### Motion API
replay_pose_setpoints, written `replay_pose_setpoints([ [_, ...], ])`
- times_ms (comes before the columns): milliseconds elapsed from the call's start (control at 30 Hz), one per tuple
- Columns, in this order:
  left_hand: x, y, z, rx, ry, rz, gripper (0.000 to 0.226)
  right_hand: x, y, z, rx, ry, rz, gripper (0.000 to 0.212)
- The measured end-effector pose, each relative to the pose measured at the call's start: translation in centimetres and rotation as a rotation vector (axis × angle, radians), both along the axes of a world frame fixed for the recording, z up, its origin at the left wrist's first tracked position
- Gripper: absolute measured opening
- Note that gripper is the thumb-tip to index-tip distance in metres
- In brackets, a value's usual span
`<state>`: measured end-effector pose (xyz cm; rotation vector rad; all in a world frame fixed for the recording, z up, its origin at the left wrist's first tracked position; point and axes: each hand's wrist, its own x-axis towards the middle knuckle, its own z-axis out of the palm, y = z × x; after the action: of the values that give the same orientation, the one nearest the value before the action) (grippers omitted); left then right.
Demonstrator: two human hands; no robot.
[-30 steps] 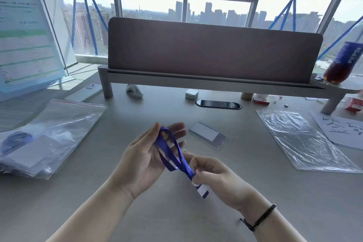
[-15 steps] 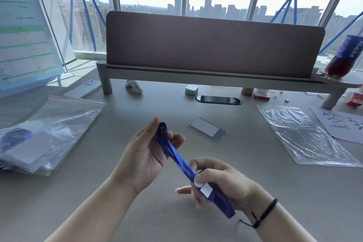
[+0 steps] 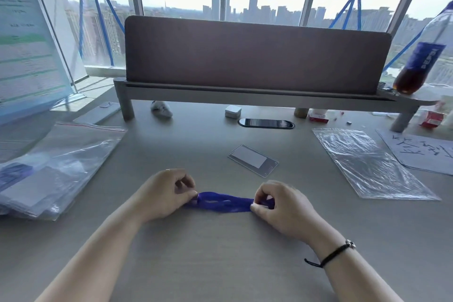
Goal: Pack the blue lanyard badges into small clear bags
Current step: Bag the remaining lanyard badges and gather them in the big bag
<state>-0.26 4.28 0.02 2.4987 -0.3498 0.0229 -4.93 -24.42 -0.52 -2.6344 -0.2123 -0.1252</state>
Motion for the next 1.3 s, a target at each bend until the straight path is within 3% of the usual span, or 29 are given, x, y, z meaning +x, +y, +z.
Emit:
replay_pose_setpoints([
  [100, 0.0, -0.3, -0.5, -0.161, -0.003, 0.003, 0.016, -0.1, -0.2, -0.1, 0.105, 0.019, 0.040, 0.016],
  [233, -0.1, -1.0, -0.6, -0.235, -0.059, -0.003, 0.013, 2.0, -0.5, 0.9, 0.424, -0.060, -0.204, 0.017],
  [333, -0.3, -1.3, -0.7, -0.252, -0.077, -0.015, 0.004, 5.1, -1.4, 0.6, 0.248, -0.028, -0.294, 0.035],
  [433, -0.5, -1.1, -0.9, -0.175, -0.022, -0.078, 0.024, 7.1, -2.0, -0.3, 0.052, 0.130, -0.285, 0.064],
  [533, -0.8, -1.0, -0.8, -0.059, -0.001, -0.111, 0.039, 7.6, -2.0, -0.5, 0.069, 0.104, -0.309, 0.059],
  [633, -0.8, -1.1, -0.8, -0.055, -0.031, -0.123, 0.039, 7.1, -2.1, -0.5, 0.085, 0.049, -0.314, 0.056],
  [800, -0.7, -1.4, -1.1, -0.053, -0.063, -0.133, 0.032, 7.5, -2.5, 1.3, 0.074, 0.229, -0.371, 0.080],
  [900, -0.7, -1.6, -1.4, -0.047, -0.084, -0.137, 0.028, 7.4, -2.3, 2.8, 0.059, 0.380, -0.366, 0.048],
  [933, -0.8, -1.7, -1.4, -0.048, -0.089, -0.138, 0.028, 7.1, -2.2, 3.0, 0.070, 0.421, -0.357, 0.046],
  [1033, -0.8, -1.7, -1.5, -0.061, -0.108, -0.136, 0.027, 6.6, -2.6, 3.0, 0.068, 0.475, -0.358, 0.064],
  [1133, -0.6, -1.4, -1.8, -0.074, -0.098, -0.129, 0.026, 5.3, -3.2, 3.3, 0.096, 0.450, -0.375, 0.045],
  [1300, -0.6, -1.2, -1.9, -0.091, -0.094, -0.137, 0.023, 1.5, -6.8, 4.1, 0.058, 0.418, -0.483, 0.040],
])
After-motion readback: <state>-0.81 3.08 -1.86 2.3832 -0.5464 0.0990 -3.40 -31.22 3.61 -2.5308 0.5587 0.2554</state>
